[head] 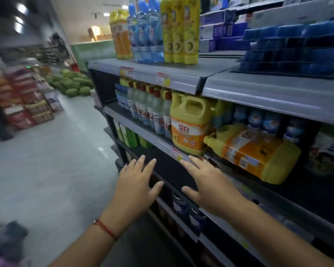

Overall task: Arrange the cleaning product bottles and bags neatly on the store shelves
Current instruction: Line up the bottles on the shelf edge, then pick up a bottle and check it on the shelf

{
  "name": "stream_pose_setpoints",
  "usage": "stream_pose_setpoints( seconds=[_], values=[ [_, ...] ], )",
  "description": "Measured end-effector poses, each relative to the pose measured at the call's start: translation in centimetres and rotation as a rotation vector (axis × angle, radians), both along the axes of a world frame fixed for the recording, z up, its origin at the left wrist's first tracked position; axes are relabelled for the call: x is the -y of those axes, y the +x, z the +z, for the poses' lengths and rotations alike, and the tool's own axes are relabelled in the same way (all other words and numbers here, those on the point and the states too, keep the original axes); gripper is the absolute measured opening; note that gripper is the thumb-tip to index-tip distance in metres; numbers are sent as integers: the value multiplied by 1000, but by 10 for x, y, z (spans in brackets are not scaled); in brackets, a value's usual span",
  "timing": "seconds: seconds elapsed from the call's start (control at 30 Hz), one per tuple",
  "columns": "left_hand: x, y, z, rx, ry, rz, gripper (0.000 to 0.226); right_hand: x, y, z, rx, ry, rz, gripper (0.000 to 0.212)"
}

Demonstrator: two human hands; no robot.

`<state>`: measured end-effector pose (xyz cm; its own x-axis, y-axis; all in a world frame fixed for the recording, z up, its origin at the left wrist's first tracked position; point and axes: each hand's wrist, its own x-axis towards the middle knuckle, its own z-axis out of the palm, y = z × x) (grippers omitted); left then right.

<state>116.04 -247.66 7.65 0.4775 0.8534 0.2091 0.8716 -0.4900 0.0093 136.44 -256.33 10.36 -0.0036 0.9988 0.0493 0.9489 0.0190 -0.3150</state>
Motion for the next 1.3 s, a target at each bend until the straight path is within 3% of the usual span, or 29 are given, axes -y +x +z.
stream_pose_setpoints(
  seconds=[0.2, 0.43, 0.6, 0.73, 0.8, 0.93, 1.0, 1.13, 1.3],
  values=[
    [-71, -24, 0, 108, -13, 107, 73, -100, -17, 1, -103, -22, 119, 74],
    [-169, -52, -16, 139, -14, 144, 73, -207, -48, -8, -169, -74, 109, 76],
    [-284, -67, -28, 161, 6, -7, 68, -295, -75, -22, -175, -100, 19, 75],
    [-393, -80, -33, 122, 78, -191, 54, -366, -100, -41, -60, -39, -117, 78],
    [-436, -81, -26, 55, 88, -241, 40, -389, -110, -42, -26, -66, -202, 78],
    [-508, -68, 11, -44, 10, -296, 36, -437, -132, -25, -17, -122, -372, 79],
    [-535, -61, 18, -7, 26, -325, 42, -452, -144, -15, -19, -133, -441, 76],
    [-581, -45, 14, 390, 140, -520, 66, -463, -166, 4, -33, -79, -546, 76],
    [-611, -8, 28, 315, 16, -522, 84, -470, -187, 10, -118, -21, -642, 76]
  ],
)
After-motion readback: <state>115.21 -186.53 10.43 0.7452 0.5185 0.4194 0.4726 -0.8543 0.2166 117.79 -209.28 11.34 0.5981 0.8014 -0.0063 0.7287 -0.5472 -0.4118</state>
